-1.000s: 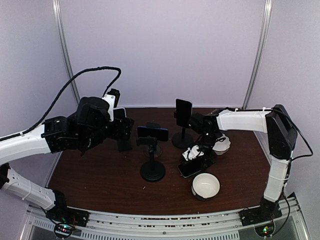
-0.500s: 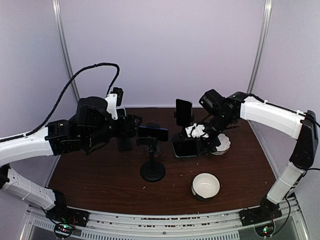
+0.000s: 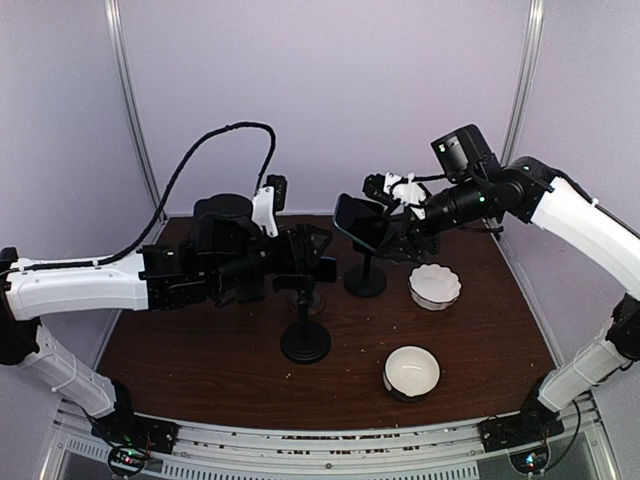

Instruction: Place the phone on the phone stand

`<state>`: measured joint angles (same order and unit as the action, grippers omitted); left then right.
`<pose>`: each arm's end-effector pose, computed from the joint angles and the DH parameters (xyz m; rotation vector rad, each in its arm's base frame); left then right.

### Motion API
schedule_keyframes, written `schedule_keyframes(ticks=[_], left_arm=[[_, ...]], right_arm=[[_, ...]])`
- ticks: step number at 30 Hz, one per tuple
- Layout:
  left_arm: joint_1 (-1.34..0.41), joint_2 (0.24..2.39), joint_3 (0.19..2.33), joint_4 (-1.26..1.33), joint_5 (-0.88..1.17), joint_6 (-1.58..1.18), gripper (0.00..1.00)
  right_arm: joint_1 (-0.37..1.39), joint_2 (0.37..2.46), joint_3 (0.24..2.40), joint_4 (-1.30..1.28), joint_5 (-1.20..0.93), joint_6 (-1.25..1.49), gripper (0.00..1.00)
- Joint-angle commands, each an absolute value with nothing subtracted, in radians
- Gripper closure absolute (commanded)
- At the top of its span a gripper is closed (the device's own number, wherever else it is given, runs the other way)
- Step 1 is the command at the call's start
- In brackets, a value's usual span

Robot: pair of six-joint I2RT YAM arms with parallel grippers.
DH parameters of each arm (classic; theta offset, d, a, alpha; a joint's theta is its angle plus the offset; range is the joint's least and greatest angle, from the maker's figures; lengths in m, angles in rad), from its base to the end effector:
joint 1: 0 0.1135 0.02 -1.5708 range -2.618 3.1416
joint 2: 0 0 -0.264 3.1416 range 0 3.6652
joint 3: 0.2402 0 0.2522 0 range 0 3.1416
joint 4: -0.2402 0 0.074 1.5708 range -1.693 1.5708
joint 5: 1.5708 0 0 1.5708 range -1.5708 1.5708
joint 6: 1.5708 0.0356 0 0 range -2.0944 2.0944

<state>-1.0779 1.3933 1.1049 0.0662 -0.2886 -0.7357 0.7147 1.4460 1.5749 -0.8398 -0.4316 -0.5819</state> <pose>0.1654 -0.2866 0.3374 0.1058 1.9048 -1.0231 0.2190 0.2098 0.3970 -1.5411 1.6593 0.5614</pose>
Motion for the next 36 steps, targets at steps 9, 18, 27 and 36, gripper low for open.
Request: schedule_keyframes(ticks=[9, 18, 27, 36], left_arm=[[-1.116, 1.398, 1.115, 0.262, -0.272, -0.798, 0.40], [-1.135, 1.418, 1.119, 0.441, -0.296, -0.709, 0.36], [-1.110, 1.460, 1.263, 0.243, -0.281, -0.774, 0.38], [-1.064, 1.483, 1.305, 0.123, -0.111, -0.876, 0.65]], right_arm=[[0.742, 1.397, 1.606, -0.675, -0.249, -0.347, 1.00], [0.755, 1.396, 1.589, -0.660, -0.270, -0.315, 1.00], [0.798, 1.371, 1.551, -0.714, -0.273, -0.509, 1.00], [0.811, 1.366, 1.541, -0.748, -0.270, -0.622, 1.00]])
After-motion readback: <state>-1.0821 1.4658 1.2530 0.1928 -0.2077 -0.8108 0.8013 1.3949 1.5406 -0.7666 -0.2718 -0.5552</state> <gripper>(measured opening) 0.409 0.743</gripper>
